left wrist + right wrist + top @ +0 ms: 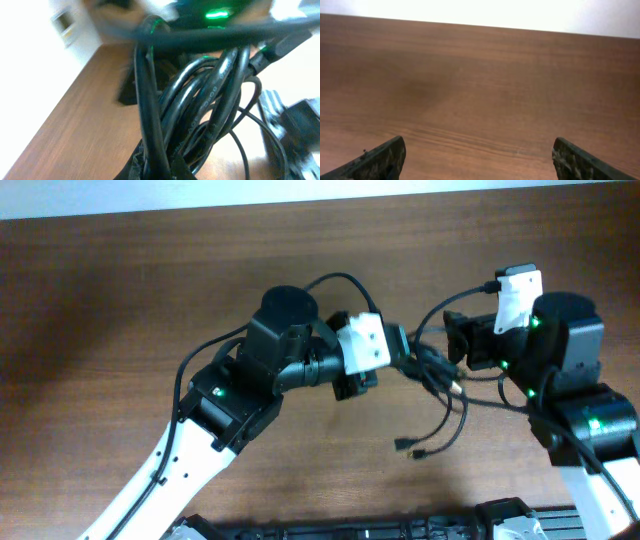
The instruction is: Untangle cables
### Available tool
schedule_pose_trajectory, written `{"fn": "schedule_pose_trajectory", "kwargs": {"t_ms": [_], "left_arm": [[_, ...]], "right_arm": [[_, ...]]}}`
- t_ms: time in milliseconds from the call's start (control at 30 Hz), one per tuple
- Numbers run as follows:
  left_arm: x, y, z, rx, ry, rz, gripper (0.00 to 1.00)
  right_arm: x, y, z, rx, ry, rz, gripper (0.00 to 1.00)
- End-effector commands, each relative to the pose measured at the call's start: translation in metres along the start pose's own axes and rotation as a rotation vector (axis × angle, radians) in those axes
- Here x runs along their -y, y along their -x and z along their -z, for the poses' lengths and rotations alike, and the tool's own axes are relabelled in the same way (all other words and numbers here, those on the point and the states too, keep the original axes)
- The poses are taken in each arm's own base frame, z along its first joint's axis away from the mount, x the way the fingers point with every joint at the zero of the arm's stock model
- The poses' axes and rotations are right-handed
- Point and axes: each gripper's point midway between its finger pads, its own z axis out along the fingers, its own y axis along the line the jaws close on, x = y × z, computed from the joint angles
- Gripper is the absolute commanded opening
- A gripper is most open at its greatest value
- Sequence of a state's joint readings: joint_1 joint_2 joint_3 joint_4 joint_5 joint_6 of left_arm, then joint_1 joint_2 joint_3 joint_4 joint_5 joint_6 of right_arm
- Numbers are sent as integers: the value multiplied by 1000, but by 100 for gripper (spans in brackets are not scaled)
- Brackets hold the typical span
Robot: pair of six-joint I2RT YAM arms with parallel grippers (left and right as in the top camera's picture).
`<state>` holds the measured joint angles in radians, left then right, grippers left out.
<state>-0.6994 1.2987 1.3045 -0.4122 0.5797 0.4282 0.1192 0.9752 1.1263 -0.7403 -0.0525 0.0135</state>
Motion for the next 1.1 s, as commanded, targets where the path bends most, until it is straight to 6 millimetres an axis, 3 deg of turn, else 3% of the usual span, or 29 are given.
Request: {"fn": "schedule_pose_trajectory", "kwargs": {"t_ms": [0,100,167,300,400,500,567,700,767,933,1067], "left_arm": [[-51,0,19,-11,320,308,0],[-64,-5,24,-7,407,426,0],[-65,-3,24,10,408,466,0],[-77,2,29,80,469,633,0],[-93,-6,40,146,575,873,0],[-95,-6,41,213,576,1072,0],[-94,-5,39,266,553,1250,0],[-86,-3,33,304,478,1453,0],[-83,1,31,325,456,1507,0],[-74,20,12,361,385,1478,0],[-79,7,-3,337,419,1485,0]], "right_arm": [[-9,10,29,80,46,-8,91],[-5,18,58,169,23,-68,92],[-2,18,67,188,9,-141,96],[2,7,68,153,-11,-254,97],[2,0,66,121,-9,-278,99],[-16,-1,67,101,93,-286,99],[-16,0,66,96,105,-469,98],[-30,6,57,68,189,-555,98],[-38,8,42,29,232,-563,99],[-56,20,14,-22,350,-607,99],[-58,23,6,-33,363,-627,99]]}}
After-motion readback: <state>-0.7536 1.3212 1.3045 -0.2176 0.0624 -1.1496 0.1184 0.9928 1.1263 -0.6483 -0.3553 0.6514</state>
